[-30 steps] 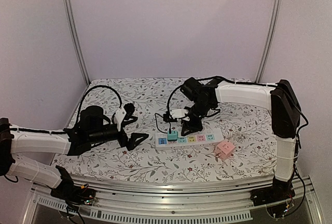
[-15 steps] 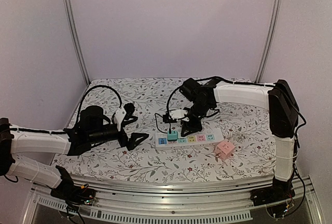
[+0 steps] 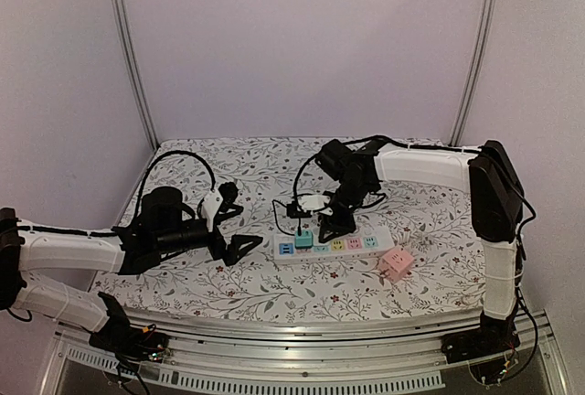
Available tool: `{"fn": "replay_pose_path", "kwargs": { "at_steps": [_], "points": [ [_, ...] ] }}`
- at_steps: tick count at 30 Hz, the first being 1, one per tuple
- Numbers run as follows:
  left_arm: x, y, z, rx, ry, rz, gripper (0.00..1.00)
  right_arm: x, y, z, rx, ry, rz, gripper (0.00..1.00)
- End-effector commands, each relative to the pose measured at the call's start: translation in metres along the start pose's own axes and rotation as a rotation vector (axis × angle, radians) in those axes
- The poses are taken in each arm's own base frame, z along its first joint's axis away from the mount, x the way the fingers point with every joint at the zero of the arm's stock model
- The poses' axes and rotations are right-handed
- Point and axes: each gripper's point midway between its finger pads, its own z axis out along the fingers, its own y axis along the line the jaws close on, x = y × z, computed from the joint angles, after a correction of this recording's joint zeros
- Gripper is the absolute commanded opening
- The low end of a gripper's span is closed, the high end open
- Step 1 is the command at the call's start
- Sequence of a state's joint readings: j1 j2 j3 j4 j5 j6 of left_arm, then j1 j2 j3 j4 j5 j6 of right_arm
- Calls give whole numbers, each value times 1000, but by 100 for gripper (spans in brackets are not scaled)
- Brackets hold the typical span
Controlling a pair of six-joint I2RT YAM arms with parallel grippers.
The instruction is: Insert the plug
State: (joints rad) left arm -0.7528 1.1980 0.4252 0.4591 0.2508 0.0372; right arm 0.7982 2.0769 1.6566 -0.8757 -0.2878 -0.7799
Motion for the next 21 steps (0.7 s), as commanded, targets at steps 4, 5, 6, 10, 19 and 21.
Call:
{"fn": "replay_pose_path", "kwargs": {
  "at_steps": [4, 5, 6, 10, 19, 21],
  "points": [
    [3, -7, 0, 18, -1, 23, 99, 34, 15, 34, -55, 150, 39, 0],
    [3, -8, 0, 19, 0, 22, 99, 37, 13, 36, -45, 168, 47, 0],
    [3, -8, 0, 19, 0, 21, 99, 43, 12, 39, -37, 193, 59, 0],
    [2, -8, -1, 20, -4, 26, 99, 64, 16, 52, -16, 309, 82, 0],
    [3, -9, -1, 24, -3, 26, 99, 89, 25, 75, -6, 390, 140, 0],
    [4, -10, -1, 26, -1, 27, 99, 86, 22, 75, 3, 383, 140, 0]
  ]
}}
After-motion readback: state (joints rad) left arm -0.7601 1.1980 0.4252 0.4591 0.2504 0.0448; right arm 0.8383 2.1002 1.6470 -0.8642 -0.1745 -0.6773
